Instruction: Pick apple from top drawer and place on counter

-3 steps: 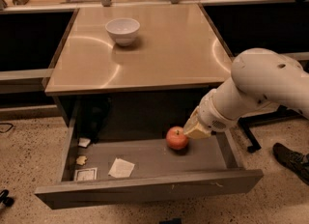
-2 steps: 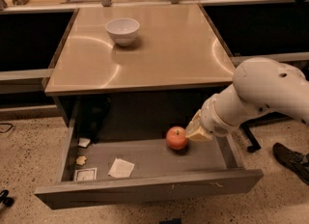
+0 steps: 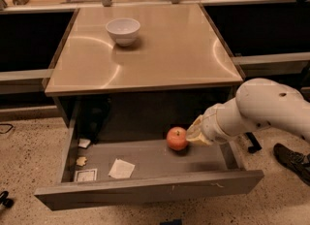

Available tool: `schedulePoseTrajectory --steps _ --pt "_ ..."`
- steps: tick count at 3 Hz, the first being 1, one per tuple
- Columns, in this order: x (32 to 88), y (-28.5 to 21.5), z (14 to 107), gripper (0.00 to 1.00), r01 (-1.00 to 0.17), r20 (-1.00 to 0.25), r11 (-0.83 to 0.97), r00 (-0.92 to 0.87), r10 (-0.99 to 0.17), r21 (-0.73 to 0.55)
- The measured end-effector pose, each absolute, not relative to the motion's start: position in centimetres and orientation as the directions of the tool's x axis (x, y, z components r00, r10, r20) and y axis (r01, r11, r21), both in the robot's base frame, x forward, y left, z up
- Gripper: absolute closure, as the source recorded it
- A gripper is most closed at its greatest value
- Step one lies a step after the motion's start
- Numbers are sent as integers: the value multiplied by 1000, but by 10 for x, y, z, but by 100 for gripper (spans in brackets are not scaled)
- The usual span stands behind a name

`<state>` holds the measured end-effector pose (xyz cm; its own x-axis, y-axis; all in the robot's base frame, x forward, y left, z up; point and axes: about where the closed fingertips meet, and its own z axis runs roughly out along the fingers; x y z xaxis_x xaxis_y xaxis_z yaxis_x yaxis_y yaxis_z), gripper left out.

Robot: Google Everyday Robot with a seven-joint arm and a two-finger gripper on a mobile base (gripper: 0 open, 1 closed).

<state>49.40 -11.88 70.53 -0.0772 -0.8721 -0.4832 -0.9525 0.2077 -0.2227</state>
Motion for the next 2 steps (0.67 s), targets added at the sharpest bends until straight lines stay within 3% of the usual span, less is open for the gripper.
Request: schedulePoseTrajectory --steps 2 --pt "514 -119 678 22 -948 -521 204 -50 -852 -243"
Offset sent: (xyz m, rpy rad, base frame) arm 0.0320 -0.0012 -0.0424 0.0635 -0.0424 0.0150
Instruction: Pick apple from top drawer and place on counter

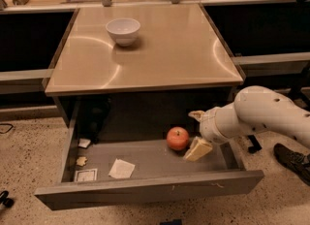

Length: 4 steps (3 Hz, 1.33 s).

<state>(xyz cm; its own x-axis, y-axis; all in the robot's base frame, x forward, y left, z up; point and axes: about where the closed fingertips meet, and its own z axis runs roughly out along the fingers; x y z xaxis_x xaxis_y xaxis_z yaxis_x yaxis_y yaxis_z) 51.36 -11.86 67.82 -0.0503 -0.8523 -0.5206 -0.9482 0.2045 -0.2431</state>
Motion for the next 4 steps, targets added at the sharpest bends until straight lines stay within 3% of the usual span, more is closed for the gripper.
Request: schedulePoseTrajectory --steps 3,4 --pt "547 -98 630 21 -961 -575 188 -39 -818 -202" --pt "553 -91 612 26 -970 -583 177 -46 -811 -169"
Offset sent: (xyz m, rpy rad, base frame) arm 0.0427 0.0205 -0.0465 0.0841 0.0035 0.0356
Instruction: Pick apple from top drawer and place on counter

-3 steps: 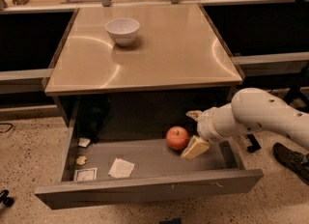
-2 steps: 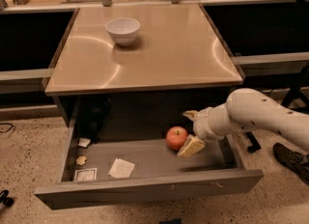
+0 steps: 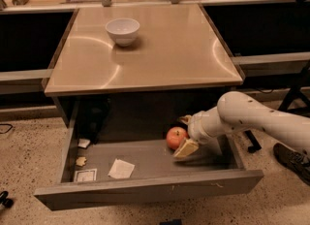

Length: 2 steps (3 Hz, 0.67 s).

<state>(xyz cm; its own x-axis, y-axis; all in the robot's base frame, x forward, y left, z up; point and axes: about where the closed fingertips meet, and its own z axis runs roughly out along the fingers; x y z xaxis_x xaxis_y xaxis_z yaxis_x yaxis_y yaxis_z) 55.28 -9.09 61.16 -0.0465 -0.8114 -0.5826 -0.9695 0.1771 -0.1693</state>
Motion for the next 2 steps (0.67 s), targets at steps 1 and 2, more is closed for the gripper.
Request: schedulePoseTrajectory --steps 1,2 --pt "553 -90 608 50 -971 -584 175 -48 -810 -164" --pt "553 -90 609 73 -971 -584 175 -48 -810 -164"
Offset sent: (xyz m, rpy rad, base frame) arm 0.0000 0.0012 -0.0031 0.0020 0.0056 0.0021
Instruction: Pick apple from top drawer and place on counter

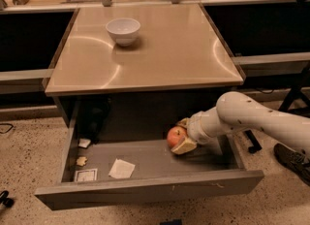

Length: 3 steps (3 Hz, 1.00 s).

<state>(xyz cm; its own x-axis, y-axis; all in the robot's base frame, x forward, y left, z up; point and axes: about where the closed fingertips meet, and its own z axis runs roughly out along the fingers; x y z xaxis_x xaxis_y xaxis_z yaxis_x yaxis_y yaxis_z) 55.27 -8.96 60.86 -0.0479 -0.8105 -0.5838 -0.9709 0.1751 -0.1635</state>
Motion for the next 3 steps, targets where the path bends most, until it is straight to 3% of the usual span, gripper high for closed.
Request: schedulePoseTrajectory --steps 1,3 --pt "547 -87 617 96 -973 -577 161 -38 -816 -163" --pt "518 -77 682 100 -980 -546 118 -13 -838 -158"
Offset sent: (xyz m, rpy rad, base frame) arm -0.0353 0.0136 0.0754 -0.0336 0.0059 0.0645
